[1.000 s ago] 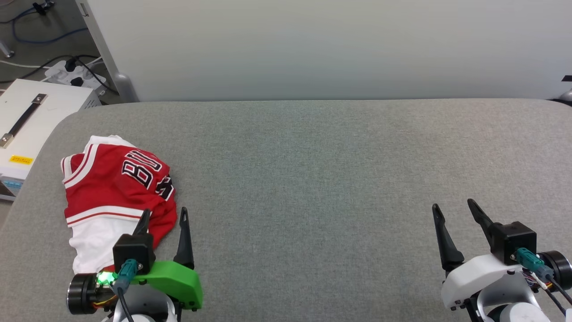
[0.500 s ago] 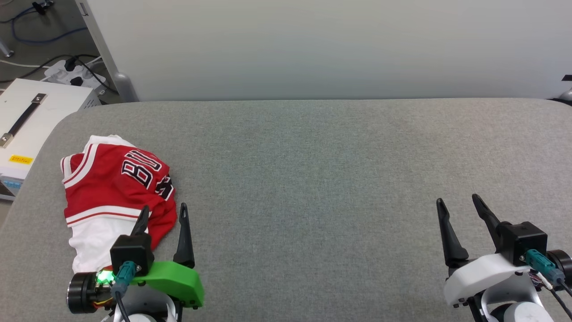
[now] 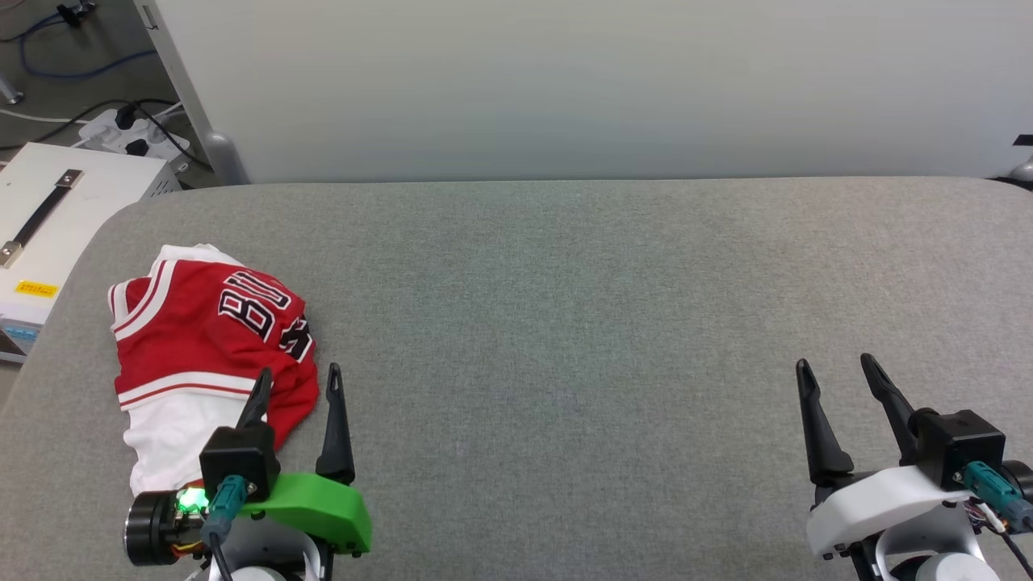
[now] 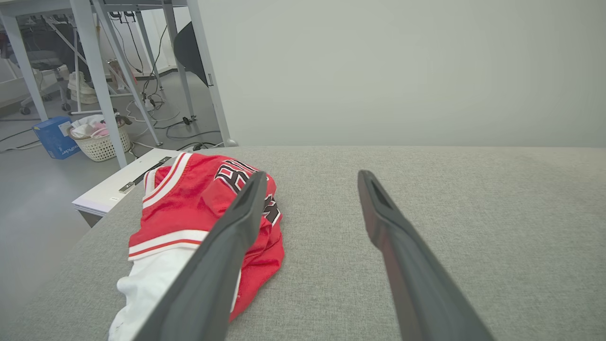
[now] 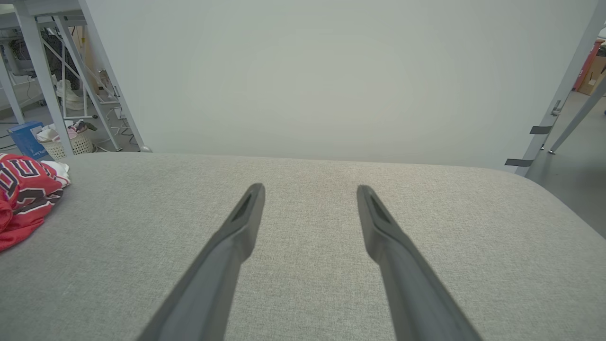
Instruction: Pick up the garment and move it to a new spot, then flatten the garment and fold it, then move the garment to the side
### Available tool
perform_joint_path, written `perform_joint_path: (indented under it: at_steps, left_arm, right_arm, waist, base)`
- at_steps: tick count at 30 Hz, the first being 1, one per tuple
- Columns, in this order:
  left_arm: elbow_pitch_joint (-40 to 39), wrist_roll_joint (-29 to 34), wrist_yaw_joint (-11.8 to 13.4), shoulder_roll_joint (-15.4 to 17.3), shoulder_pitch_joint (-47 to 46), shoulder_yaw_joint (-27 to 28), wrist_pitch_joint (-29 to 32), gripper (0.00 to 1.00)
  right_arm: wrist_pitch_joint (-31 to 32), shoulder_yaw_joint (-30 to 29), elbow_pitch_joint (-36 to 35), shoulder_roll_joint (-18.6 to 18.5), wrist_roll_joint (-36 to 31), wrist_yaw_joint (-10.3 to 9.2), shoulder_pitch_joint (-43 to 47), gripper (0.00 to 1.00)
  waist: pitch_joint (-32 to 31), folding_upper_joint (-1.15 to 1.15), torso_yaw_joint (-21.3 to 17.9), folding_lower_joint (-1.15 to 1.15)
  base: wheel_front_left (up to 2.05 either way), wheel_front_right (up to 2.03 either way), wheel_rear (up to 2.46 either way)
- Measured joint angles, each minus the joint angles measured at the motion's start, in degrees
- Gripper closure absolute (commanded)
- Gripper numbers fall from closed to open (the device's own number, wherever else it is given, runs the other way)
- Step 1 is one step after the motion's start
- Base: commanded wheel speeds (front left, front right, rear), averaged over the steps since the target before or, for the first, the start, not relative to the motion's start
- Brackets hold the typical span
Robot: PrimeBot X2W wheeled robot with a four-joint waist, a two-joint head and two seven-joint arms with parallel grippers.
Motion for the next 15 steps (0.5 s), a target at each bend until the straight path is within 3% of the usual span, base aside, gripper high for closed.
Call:
perform_joint_path:
  at_steps: [15]
  left_arm:
    - [0.00,-0.52,0.93,0.00,0.13,-0.43,-1.93,0.00]
  right_arm:
    - [-1.63,-0.18,-0.82,-0.01,1.98,0.00,0.95,0.00]
  waist:
    - [-0.16,0.00,-0.15,0.00]
  base:
    - [0.00,0.00,0.00]
